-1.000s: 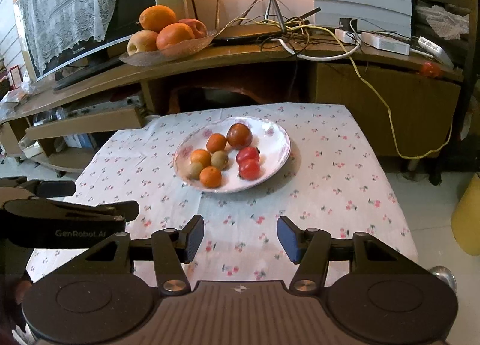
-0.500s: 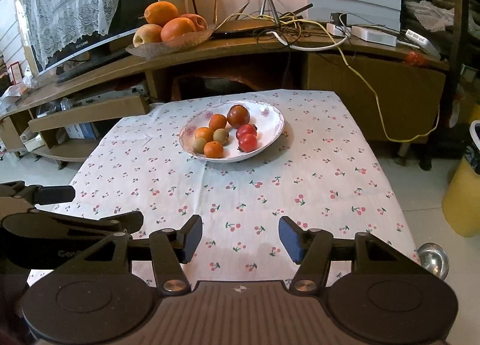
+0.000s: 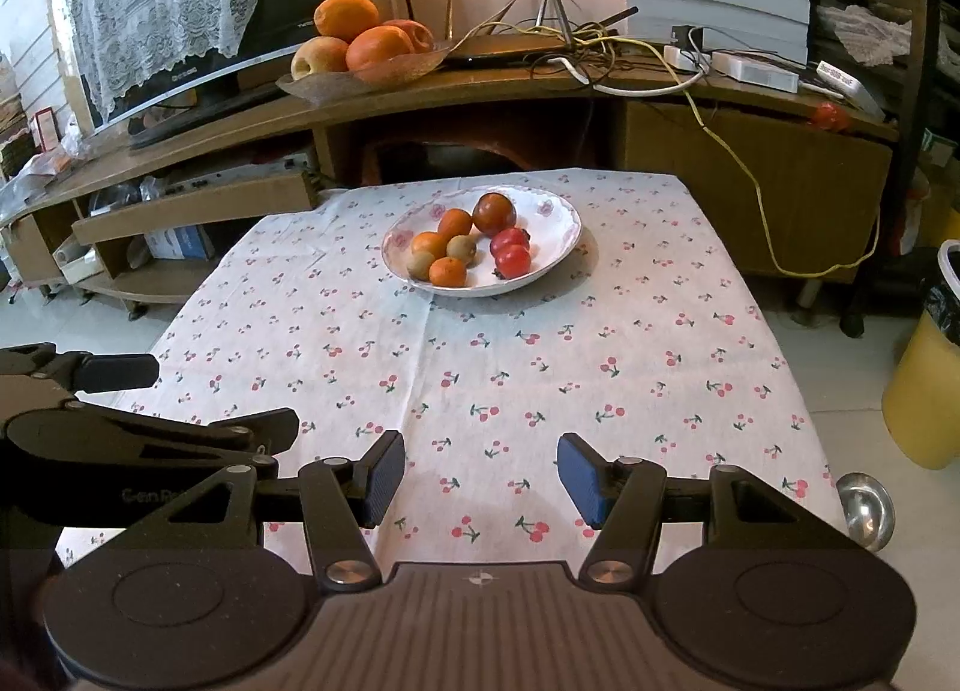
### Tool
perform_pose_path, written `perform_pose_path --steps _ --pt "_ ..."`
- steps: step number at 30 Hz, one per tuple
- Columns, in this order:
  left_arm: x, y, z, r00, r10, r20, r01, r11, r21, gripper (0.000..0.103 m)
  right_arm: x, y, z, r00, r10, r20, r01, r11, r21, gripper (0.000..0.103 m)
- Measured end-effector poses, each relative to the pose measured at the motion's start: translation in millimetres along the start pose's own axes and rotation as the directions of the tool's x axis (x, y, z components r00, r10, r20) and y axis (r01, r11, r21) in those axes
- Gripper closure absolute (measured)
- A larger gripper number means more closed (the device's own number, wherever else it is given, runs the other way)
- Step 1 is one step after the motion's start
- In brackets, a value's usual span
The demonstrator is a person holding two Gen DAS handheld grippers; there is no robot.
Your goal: Organize fruits
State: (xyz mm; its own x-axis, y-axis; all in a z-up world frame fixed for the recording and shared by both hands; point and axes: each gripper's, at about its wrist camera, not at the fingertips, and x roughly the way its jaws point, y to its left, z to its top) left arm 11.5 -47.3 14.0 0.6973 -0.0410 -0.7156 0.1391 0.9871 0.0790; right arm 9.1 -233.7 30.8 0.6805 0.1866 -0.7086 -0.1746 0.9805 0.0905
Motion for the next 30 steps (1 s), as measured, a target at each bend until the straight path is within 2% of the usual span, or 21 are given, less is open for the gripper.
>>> perform_pose_path --steps 30 --pt "-10.4 -2.8 -12.9 1.0 0.005 -0.008 -0.005 1.0 0.012 0.0 -5.7 0.0 -12.6 0.999 -0.008 -0.032 0.008 1.0 0.006 0.045"
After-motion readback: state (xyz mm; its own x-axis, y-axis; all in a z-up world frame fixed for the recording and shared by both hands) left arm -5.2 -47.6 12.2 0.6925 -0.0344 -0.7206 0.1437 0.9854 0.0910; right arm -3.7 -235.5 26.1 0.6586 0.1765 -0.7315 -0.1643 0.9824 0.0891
